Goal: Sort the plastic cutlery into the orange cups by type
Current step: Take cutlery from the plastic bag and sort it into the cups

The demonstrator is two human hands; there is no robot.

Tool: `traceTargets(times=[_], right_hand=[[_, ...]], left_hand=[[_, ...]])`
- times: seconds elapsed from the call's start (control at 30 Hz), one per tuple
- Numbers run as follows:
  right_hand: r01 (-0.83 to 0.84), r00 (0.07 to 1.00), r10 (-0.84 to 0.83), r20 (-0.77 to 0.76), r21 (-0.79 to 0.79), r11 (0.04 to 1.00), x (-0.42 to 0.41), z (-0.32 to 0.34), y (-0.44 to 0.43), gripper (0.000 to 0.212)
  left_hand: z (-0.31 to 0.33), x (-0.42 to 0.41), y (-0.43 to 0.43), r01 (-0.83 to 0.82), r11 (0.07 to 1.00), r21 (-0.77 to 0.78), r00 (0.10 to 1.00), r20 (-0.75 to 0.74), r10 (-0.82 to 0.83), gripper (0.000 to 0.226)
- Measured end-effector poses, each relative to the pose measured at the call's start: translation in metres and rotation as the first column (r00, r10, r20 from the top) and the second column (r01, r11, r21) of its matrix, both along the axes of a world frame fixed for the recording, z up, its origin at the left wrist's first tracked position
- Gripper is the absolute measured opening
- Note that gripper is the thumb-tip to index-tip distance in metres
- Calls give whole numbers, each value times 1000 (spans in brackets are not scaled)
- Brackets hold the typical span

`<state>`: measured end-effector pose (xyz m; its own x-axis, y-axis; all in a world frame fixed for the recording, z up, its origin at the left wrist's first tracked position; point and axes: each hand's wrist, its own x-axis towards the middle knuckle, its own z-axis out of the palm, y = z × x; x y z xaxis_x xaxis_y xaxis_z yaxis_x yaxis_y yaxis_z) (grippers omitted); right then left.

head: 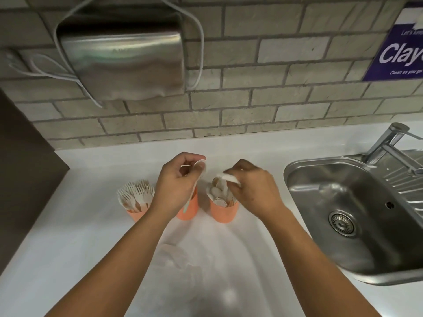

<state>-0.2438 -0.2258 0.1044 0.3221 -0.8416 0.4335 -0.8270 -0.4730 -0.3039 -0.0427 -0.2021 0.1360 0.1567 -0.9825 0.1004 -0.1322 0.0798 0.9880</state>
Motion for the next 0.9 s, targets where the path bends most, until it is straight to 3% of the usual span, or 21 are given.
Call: traceTargets(times=[0.07, 0.13, 0.23, 0.33, 0.47, 0.63, 0.77, 0.83, 0.9], right_hand=[[61, 977, -34, -211, 127, 990, 5, -7, -1, 23], [72, 975, -30, -219, 186, 980, 8, -8, -1, 23], [41, 988, -66, 141, 172, 984, 7, 2, 3, 15], [-13, 845, -106, 525, 218, 976, 9, 23, 5, 13], [-199, 725, -81, 684, 320, 926, 12, 42, 8, 12], [-220, 763, -5, 647, 266, 939, 6, 39, 11, 12], [-56, 814, -8, 581, 91, 994, -2, 41, 5, 13], [46, 835, -17, 550, -38, 998, -8, 45, 3, 13], [124, 860, -19, 511, -172, 977, -13, 50, 1, 11]], left_hand=[[-1, -1, -1, -29, 999, -19, 999, 25, 29, 14], [-2, -1, -2, -62, 998, -25, 998, 16, 63, 16], [-4, -2, -3, -90, 996, -28, 996, -18, 90, 17], [-6, -4, -5, -61, 997, -49, 998, -7, 60, 17], [-6, -11, -3, -4, 995, -95, 1000, -10, 3, 15], [-7, -15, 2, 51, 992, -119, 995, -83, -61, 12], [-11, -15, 3, 70, 990, -119, 993, -91, -81, 10], [-16, -12, 0, 20, 995, -94, 999, -23, -22, 10], [-22, -7, -5, -13, 997, -79, 987, 160, 25, 15]])
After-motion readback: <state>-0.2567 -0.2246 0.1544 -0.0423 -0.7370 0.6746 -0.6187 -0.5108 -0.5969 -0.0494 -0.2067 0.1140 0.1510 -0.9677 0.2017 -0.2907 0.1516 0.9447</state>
